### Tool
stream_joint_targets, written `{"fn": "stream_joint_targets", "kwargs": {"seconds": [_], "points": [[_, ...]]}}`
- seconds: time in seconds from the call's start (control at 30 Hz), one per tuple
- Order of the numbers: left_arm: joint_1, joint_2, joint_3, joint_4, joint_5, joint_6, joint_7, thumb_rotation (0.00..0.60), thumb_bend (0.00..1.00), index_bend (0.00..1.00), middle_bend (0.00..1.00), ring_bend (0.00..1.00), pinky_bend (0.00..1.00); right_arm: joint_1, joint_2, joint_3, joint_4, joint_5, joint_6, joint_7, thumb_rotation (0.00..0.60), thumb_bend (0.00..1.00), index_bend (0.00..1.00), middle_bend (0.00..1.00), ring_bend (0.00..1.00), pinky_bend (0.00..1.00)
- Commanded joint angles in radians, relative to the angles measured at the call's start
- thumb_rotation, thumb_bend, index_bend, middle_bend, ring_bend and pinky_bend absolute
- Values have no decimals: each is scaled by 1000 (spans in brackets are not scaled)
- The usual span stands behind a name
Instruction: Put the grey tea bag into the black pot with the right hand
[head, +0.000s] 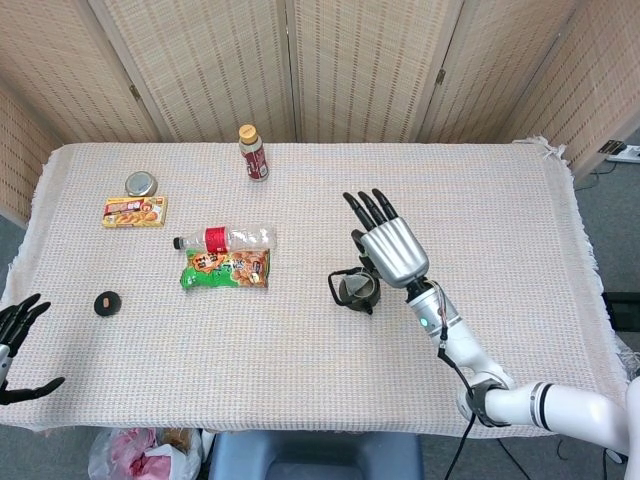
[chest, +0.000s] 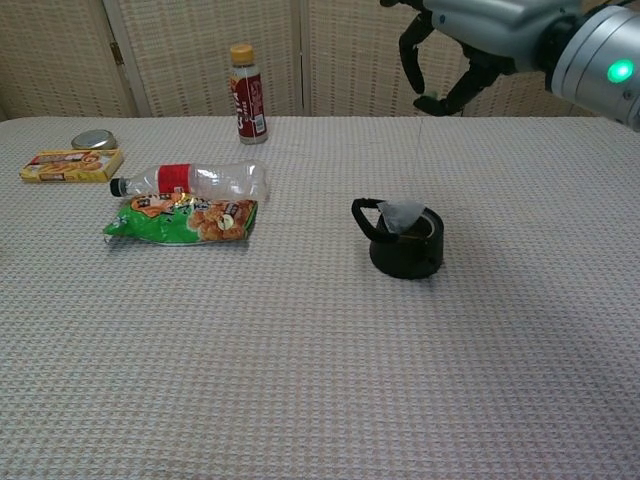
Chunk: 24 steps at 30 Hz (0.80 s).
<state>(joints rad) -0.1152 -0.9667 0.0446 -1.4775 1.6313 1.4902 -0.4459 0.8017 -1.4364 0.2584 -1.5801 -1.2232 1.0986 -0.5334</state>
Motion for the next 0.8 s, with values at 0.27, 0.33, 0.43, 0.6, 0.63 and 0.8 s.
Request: {"fn": "stream_joint_targets", "kwargs": {"seconds": [0.27, 0.33, 0.43, 0.6, 0.63, 0.8], "points": [[6, -2, 4, 8, 12, 14, -2, 600, 168, 0, 0, 0, 4, -80, -25, -79, 56, -19, 46, 66, 600, 283, 617, 25, 0, 0], [5, -3, 5, 7, 13, 13, 1, 600, 168, 0, 0, 0, 4, -96, -26, -93, 65, -17, 43, 85, 600, 283, 616, 23, 0, 0], [4, -2, 6, 5, 15, 11, 6, 600, 168, 0, 0, 0, 4, -124, -23, -117, 67, -18, 51, 99, 600, 278, 585, 6, 0, 0], [3, -1, 4, 2, 9, 7, 9, 600, 168, 0, 0, 0, 4, -195, 21, -170, -10, 47, 81, 5, 600, 241, 242, 0, 0, 0], [3, -1, 4, 2, 8, 6, 8, 600, 168, 0, 0, 0, 4, -211, 38, -180, -44, 86, 85, -42, 600, 229, 134, 0, 0, 0], [2, -3, 4, 0, 10, 6, 14, 600, 168, 0, 0, 0, 4, -254, 98, -213, -175, 241, 133, -238, 600, 211, 0, 0, 0, 0]]}}
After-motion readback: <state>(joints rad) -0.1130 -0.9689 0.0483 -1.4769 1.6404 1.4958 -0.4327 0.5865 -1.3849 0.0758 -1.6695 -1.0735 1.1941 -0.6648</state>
